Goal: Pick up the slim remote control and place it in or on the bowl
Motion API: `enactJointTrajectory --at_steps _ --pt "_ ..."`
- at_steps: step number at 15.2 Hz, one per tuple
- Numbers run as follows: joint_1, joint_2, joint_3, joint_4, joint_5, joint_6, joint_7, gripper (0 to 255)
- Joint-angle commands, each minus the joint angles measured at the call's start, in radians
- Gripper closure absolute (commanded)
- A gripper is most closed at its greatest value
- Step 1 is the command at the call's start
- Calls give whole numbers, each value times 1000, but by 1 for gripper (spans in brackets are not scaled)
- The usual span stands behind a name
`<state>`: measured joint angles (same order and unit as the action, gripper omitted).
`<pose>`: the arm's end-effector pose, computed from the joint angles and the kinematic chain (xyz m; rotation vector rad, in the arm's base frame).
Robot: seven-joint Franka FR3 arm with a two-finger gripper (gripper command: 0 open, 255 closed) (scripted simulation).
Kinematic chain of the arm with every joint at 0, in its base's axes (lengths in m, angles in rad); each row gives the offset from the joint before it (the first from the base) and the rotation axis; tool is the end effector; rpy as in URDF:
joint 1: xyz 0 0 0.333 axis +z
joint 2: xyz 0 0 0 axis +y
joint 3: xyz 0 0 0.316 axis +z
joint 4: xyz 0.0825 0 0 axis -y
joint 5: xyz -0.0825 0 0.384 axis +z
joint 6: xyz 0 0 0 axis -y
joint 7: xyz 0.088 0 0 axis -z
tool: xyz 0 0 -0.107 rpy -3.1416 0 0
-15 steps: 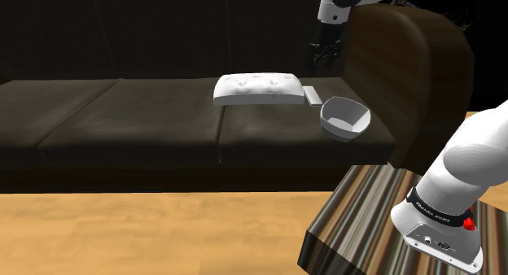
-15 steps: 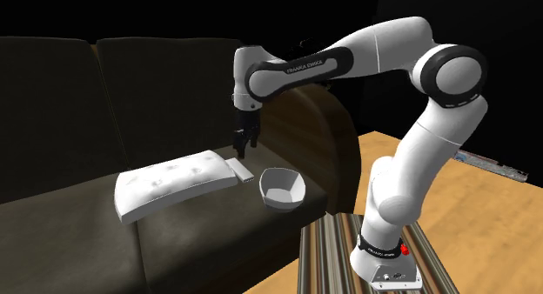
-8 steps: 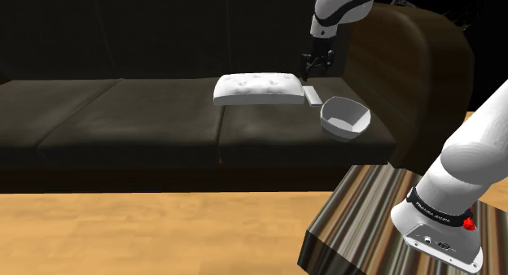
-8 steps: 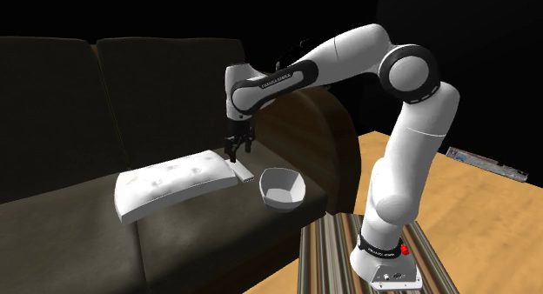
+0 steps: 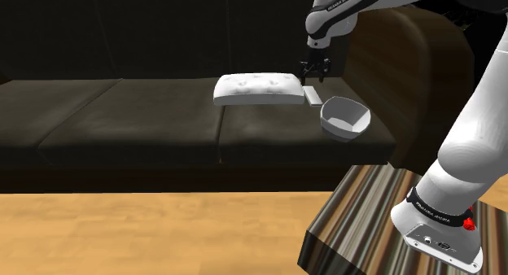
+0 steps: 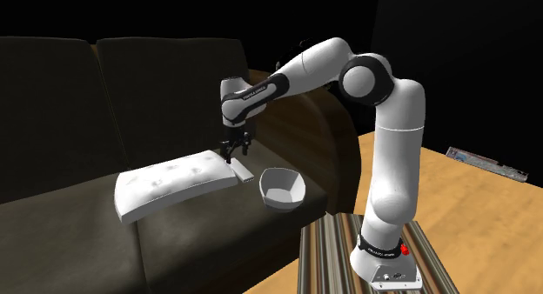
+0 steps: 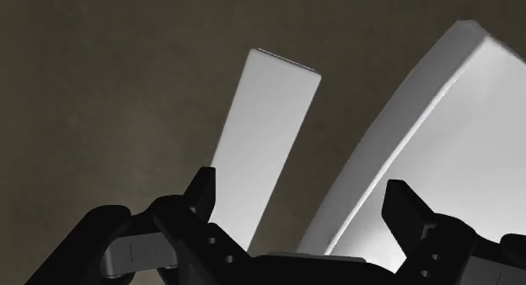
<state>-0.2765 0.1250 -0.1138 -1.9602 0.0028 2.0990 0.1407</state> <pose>0.5422 -0.2211 0.4138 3.0183 -0.8214 0.0204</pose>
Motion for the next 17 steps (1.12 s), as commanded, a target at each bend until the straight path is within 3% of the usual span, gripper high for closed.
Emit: enactJointTrajectory --at_steps 1,5,12,17 --pt "-15 59 -13 36 7 17 11 0" --pt "-45 174 -36 126 26 29 27 0" --pt "-48 217 -34 89 34 110 22 0" --pt "-48 221 -34 87 35 116 21 0"
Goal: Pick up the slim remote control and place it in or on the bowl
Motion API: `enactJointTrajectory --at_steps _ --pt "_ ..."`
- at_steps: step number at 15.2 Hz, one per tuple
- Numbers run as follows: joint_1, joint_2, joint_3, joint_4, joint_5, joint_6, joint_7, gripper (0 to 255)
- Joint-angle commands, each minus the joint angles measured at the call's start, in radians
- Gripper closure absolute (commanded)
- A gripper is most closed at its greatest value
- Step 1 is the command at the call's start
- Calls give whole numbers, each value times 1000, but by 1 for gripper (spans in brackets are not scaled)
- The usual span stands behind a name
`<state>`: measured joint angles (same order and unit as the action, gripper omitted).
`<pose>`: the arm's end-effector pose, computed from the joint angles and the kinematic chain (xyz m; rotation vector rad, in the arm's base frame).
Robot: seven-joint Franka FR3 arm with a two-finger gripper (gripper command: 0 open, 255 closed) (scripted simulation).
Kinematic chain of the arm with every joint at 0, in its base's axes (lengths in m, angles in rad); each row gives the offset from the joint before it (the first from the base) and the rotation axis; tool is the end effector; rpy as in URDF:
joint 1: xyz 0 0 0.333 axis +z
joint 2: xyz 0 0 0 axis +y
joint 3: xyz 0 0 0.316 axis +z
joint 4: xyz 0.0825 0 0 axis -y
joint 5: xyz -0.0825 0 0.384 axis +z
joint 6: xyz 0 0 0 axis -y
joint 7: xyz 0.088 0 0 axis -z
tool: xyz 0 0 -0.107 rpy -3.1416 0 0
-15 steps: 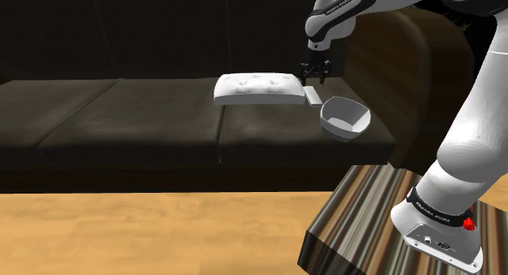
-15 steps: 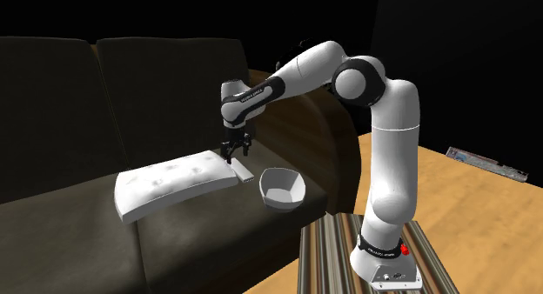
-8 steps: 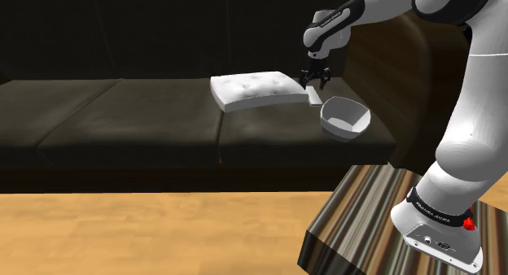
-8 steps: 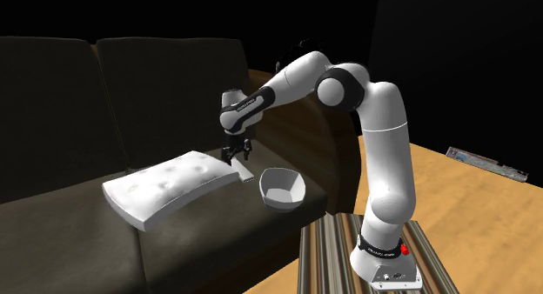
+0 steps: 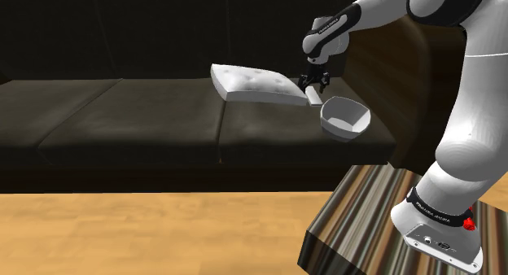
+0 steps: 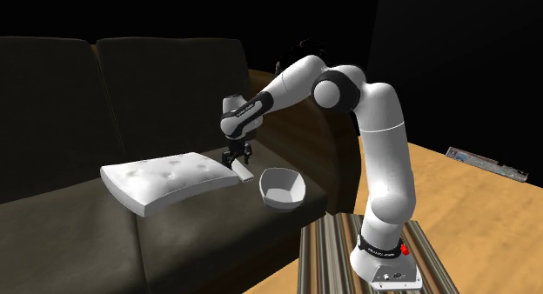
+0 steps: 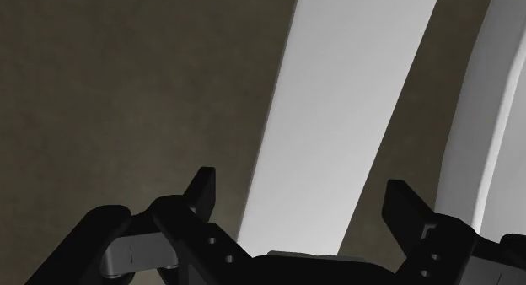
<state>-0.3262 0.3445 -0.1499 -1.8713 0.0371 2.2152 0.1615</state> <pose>0.5619 -0.2822 0.3328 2.9566 -0.9980 0.0005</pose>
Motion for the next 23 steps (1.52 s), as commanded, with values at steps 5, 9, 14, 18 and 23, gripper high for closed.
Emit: enactJointTrajectory --at_steps 5,9,14,18,23 --pt "3 3 2 -2 1 1 1 255" --pt "3 -1 2 -6 0 1 2 255" --pt "3 -5 1 2 -1 -11 1 255" --pt "4 -31 0 22 -5 -57 4 255" --pt "6 -59 -2 53 -11 -115 6 255"
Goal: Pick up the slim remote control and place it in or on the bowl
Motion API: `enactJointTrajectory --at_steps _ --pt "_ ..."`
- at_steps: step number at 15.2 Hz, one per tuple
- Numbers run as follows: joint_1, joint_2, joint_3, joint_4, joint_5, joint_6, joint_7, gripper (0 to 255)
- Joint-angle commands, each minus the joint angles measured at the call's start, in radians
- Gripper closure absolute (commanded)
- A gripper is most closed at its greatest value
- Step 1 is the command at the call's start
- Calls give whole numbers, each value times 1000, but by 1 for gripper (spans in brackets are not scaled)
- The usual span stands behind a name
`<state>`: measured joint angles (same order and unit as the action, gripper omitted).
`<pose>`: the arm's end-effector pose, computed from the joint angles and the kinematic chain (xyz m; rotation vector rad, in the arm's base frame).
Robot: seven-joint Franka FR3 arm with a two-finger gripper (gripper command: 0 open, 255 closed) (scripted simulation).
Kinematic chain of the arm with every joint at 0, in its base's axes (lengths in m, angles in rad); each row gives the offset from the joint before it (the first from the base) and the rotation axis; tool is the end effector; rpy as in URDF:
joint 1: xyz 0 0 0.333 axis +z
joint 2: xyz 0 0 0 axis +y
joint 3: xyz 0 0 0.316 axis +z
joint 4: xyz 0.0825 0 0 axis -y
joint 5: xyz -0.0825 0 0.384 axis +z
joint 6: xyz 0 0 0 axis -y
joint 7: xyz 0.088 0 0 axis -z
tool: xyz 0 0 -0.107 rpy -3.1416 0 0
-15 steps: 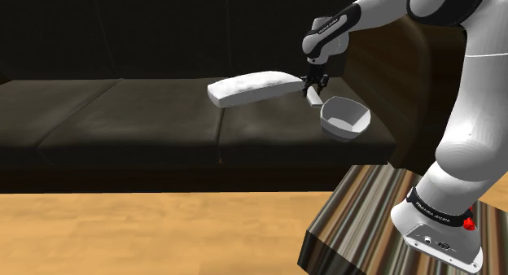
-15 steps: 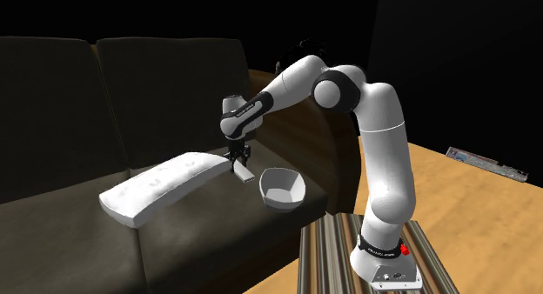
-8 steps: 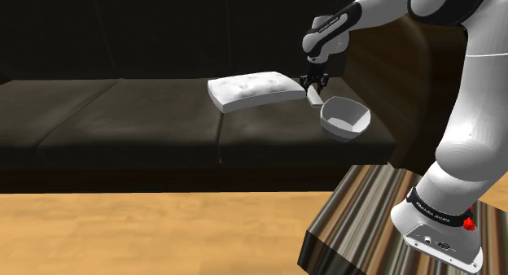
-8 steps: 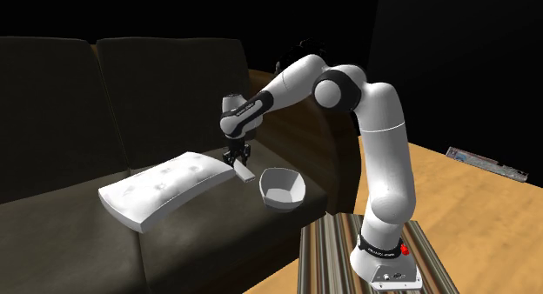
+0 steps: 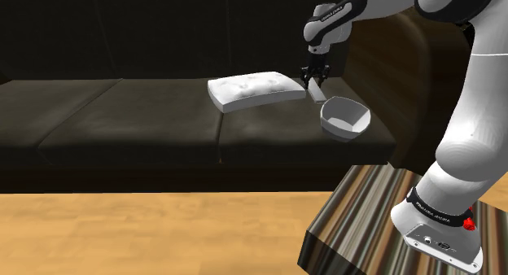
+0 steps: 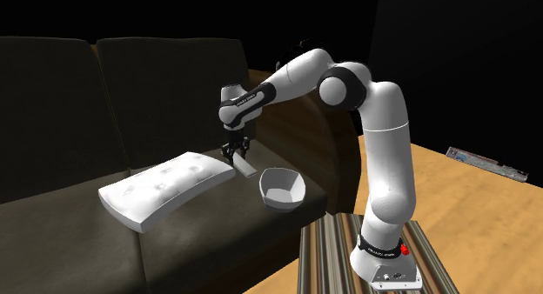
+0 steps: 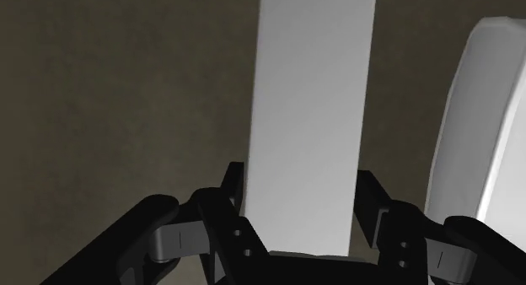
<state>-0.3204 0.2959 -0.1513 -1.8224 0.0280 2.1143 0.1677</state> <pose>0.5639 -0.2795 0.3763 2.9597 -0.9930 -0.0054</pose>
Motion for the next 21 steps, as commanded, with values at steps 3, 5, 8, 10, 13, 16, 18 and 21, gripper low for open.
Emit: enactJointTrajectory --at_steps 3,5,8,10,13,16,18,21 --pt "1 -25 -2 25 -4 -50 1 255" --pt "1 -34 -2 40 -6 -74 2 255" --pt "1 -46 -3 64 -8 -110 3 255" --pt "2 -54 -3 82 -9 -135 3 255" --pt "2 -63 -4 110 -11 -172 4 255" --pt "2 -70 -4 141 -12 -210 4 255" --pt "2 -74 -5 163 -13 -236 4 255" --pt "1 -78 -5 198 -14 -275 4 255"
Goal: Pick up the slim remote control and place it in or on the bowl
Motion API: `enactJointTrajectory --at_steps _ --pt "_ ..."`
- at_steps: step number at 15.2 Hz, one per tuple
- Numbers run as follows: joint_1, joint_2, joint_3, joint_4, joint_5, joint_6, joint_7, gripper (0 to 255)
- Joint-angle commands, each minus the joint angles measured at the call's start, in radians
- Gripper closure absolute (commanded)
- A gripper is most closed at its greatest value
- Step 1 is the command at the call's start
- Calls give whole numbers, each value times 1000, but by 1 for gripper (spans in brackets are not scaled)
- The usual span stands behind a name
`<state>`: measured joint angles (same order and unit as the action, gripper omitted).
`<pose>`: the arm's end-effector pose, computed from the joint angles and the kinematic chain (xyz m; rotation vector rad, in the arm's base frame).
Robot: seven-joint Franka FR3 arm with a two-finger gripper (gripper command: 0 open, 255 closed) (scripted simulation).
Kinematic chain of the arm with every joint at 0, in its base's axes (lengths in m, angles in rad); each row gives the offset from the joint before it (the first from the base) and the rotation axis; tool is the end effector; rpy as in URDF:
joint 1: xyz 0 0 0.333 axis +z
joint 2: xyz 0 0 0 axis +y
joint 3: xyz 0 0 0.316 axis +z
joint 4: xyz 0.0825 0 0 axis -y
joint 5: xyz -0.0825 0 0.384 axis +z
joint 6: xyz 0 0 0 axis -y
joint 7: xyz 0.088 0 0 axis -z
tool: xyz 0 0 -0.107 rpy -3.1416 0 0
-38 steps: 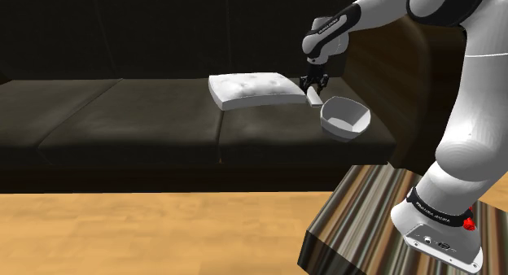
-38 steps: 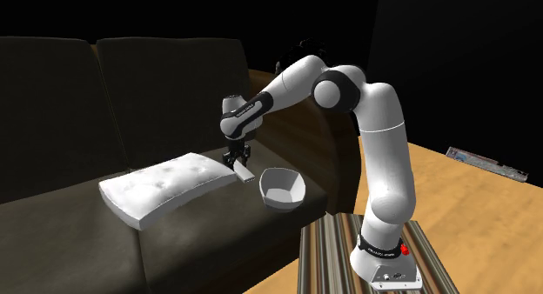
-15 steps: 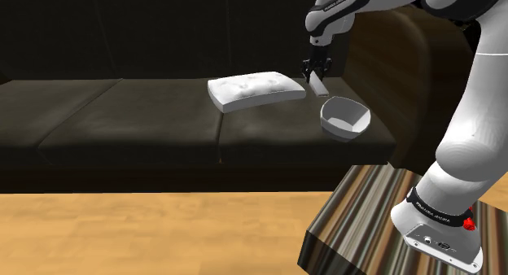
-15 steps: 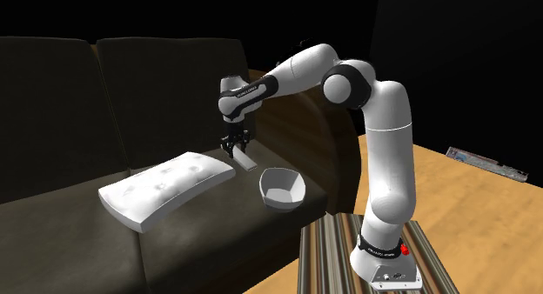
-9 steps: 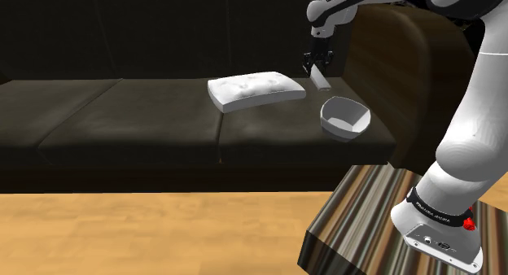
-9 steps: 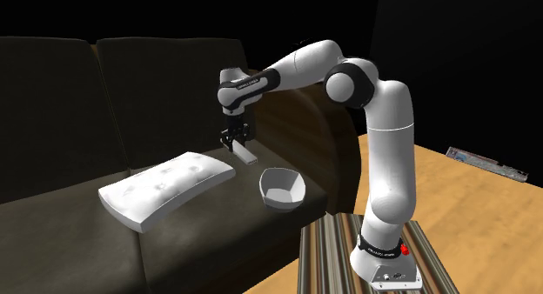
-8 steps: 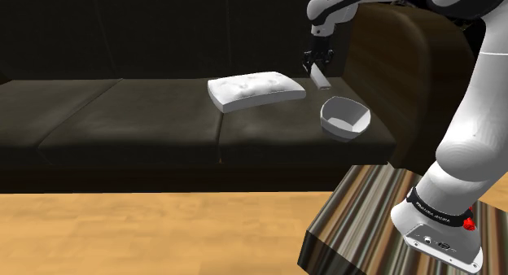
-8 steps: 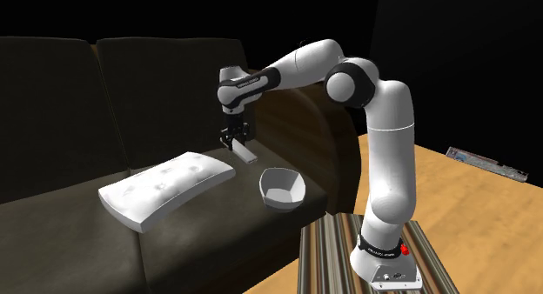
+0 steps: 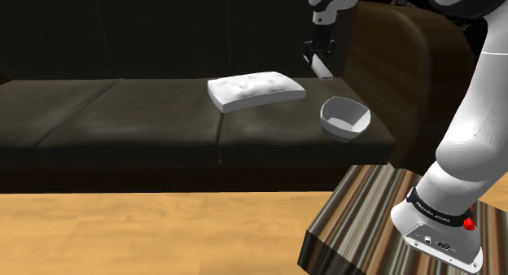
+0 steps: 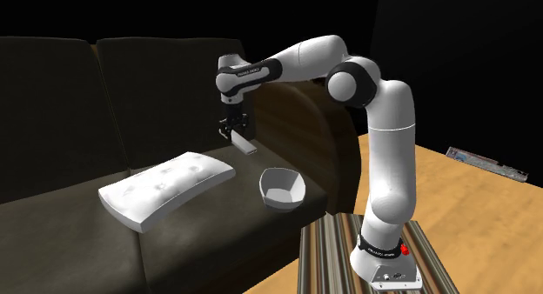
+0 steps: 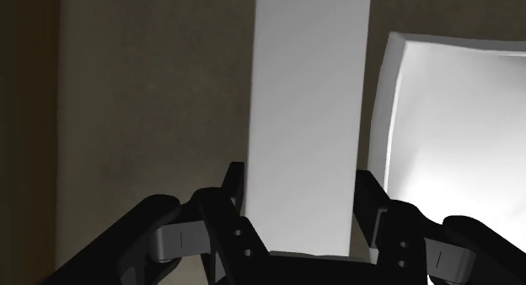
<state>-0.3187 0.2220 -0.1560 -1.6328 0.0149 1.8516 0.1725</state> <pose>0.5635 -0.2796 0.4889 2.9598 -0.9933 -0.0054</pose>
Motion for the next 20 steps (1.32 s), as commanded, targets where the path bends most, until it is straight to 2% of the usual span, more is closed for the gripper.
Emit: enactJointTrajectory --at_steps 1,10,20 --pt "0 -5 0 18 -1 -22 0 255" --pt "39 -373 28 -426 -56 55 83 255" --pt "59 -771 93 -786 -70 15 178 255"
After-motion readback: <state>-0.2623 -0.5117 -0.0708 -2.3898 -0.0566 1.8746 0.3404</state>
